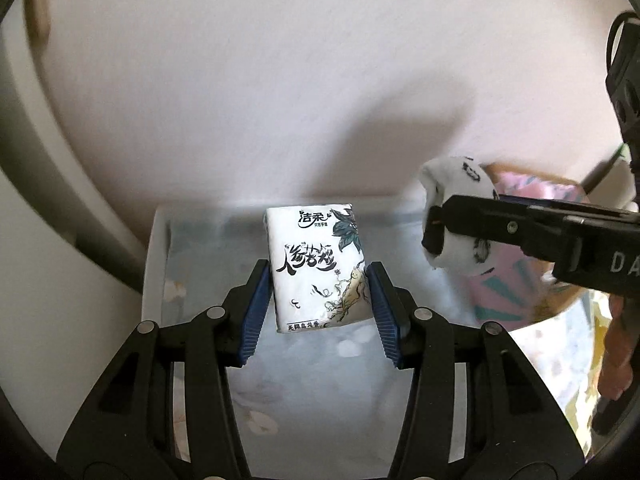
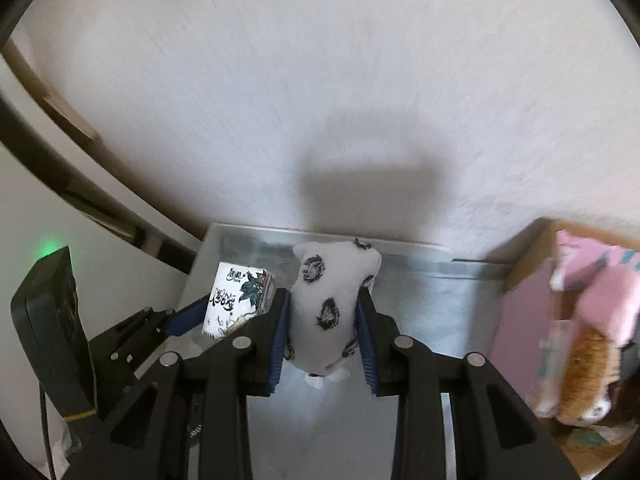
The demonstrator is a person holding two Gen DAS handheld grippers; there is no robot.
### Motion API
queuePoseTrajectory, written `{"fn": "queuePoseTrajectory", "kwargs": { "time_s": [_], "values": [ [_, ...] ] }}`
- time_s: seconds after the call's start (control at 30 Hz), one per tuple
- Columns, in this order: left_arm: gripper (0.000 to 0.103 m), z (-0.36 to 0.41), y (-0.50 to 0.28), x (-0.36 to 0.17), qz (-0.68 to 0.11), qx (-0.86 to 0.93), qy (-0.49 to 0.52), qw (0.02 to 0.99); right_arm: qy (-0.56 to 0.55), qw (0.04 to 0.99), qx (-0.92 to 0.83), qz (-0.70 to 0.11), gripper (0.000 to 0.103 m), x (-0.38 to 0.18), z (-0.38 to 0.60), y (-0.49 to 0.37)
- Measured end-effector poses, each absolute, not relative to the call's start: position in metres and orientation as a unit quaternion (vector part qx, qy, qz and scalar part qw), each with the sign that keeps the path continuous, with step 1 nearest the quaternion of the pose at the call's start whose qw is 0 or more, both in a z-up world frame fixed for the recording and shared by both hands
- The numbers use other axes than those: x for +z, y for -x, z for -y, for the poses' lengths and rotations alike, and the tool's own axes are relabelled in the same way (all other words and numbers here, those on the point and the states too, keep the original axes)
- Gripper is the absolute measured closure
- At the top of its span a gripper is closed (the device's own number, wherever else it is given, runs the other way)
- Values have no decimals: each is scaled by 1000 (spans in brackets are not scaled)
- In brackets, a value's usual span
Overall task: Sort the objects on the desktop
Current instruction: 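Carry the tissue pack and spotted sock into the cardboard box and open both tools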
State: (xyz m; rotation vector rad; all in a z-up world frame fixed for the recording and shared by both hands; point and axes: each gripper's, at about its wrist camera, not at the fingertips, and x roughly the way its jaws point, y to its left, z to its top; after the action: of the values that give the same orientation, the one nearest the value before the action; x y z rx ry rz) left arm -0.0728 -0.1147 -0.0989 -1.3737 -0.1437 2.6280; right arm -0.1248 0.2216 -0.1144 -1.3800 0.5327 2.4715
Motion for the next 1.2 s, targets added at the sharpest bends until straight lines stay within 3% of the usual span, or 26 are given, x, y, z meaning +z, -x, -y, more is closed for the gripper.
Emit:
{"fn": "queuePoseTrajectory", "kwargs": {
  "time_s": [0.33, 0.63, 0.83, 1.03, 1.2],
  "values": [
    [58, 43, 75, -19, 27, 893, 421, 155, 428, 170, 869, -181, 74, -40, -273, 51],
    [58, -48, 80, 11, -3, 889, 400, 224, 402, 231, 867, -181, 74, -17, -314, -3],
    [58, -107, 86, 4, -25, 876, 403, 263, 408, 273, 854, -171, 74, -7, -359, -61],
    [58, -172, 137, -31, -46, 860, 422, 284, 432, 303, 833, -165, 74, -28, -383, -93],
    [58, -194, 125, -54, -59, 849, 439, 288, 448, 305, 822, -175, 74, -43, -398, -111]
  ]
}}
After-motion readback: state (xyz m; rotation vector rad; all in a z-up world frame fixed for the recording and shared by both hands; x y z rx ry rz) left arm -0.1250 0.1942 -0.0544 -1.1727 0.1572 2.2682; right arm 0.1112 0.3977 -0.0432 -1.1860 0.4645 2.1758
